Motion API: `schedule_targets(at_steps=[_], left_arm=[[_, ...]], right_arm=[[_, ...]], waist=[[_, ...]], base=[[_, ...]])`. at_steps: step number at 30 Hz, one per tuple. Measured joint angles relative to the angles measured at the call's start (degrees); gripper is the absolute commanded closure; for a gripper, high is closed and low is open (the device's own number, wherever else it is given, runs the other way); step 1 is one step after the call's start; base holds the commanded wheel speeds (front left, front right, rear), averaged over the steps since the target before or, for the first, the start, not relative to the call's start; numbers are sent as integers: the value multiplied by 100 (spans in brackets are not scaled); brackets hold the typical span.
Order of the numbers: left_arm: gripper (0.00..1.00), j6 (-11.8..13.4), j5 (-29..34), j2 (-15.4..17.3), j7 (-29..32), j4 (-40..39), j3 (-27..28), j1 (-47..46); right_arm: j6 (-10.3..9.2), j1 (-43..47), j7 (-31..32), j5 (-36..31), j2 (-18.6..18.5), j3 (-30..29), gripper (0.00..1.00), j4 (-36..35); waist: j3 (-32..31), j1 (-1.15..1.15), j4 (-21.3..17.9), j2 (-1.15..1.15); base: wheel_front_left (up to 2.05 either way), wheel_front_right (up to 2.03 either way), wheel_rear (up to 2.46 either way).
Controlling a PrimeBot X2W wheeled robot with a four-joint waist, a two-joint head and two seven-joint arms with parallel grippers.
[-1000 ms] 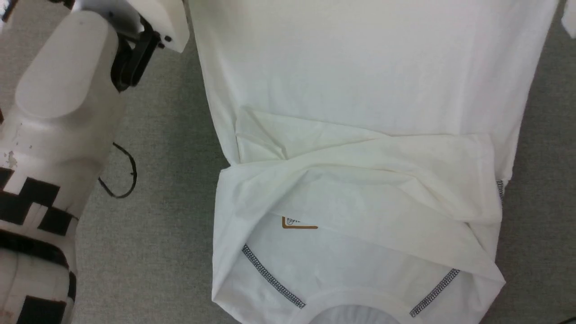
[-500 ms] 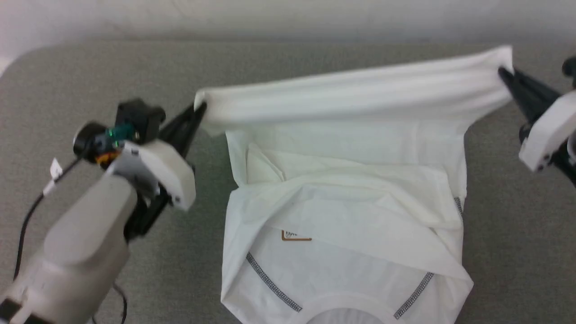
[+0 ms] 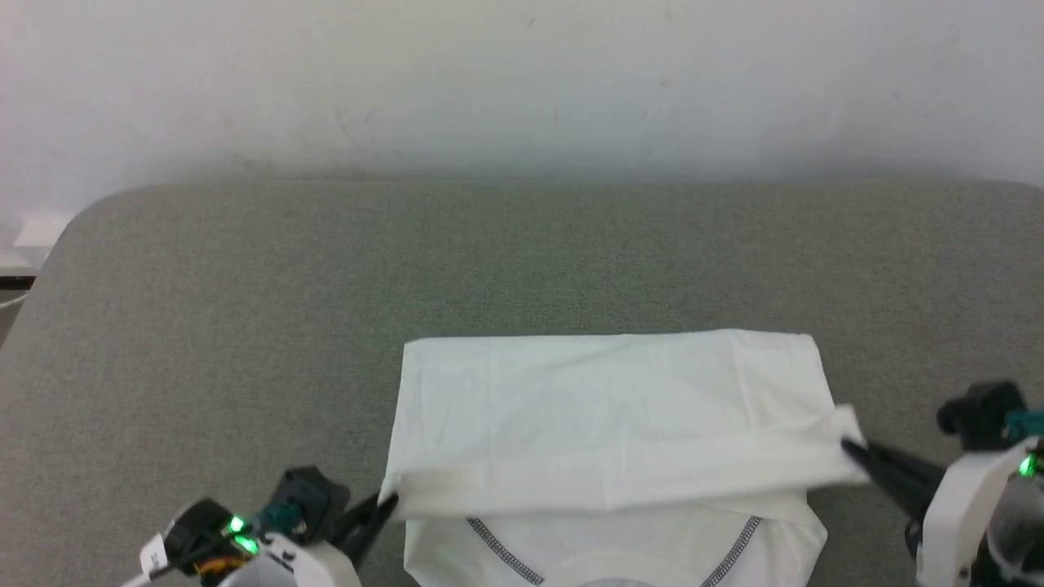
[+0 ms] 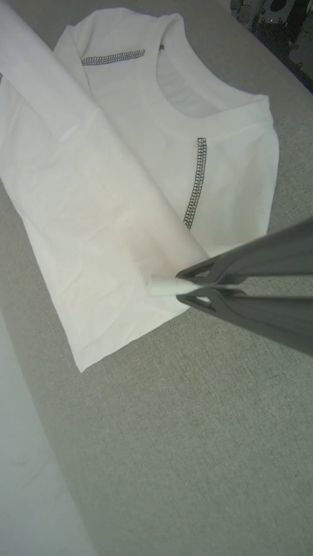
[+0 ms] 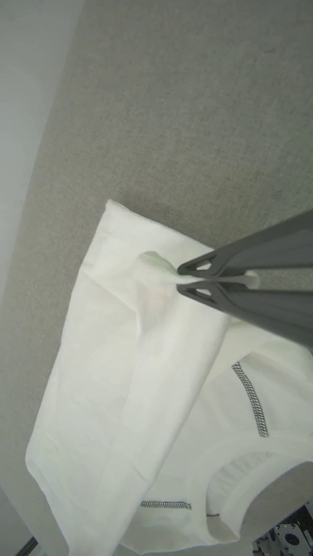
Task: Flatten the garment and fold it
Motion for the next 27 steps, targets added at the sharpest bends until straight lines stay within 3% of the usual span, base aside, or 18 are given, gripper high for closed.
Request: schedule_targets(at_steps=[4, 14, 15, 16, 17, 18, 19, 24, 27], left_arm=[[100, 9, 38, 18, 27, 74, -236, 234], [99, -296, 277, -67, -116, 748, -606, 287], [44, -337, 277, -89, -160, 835, -622, 287], [44, -376, 299, -89, -167, 923, -651, 287], [0, -388, 338, -91, -194, 1004, -679, 289], [0, -388, 342, -101, -246, 1070, -673, 292], [0, -388, 342, -119, -279, 1118, -677, 298], [0, -375, 339, -154, -454, 1188, -669, 360], [0, -168, 154, -191, -818, 1088, -334, 375]], right_arm=[[0, 667, 309, -67, 46, -133, 100, -245], [-1, 1324, 937, -498, 199, -450, 100, -522], [-1, 1364, 973, -502, 215, -456, 100, -539], [0, 1397, 991, -517, 220, -452, 100, -566], [-1, 1423, 1014, -536, 219, -447, 100, -589], [-1, 1449, 1047, -545, 215, -444, 86, -613], [0, 1482, 1066, -546, 214, -460, 0, -637], [-1, 1744, 1227, -220, 175, -805, 0, -843], [-1, 1747, 1246, -80, 193, -1302, 0, -1102]], waist=[[-84, 1, -16, 0], [-119, 2, -37, 0], [-123, 2, -35, 0], [-130, 3, -34, 0], [-138, 2, -34, 0], [-149, 2, -31, 0], [-168, 2, -28, 0], [-327, 2, -6, 0], [-436, 2, 12, 0]], base=[[0, 0, 0], [0, 0, 0], [0, 0, 0], [0, 0, 0], [0, 0, 0], [0, 0, 0], [0, 0, 0], [0, 0, 0], [0, 0, 0]])
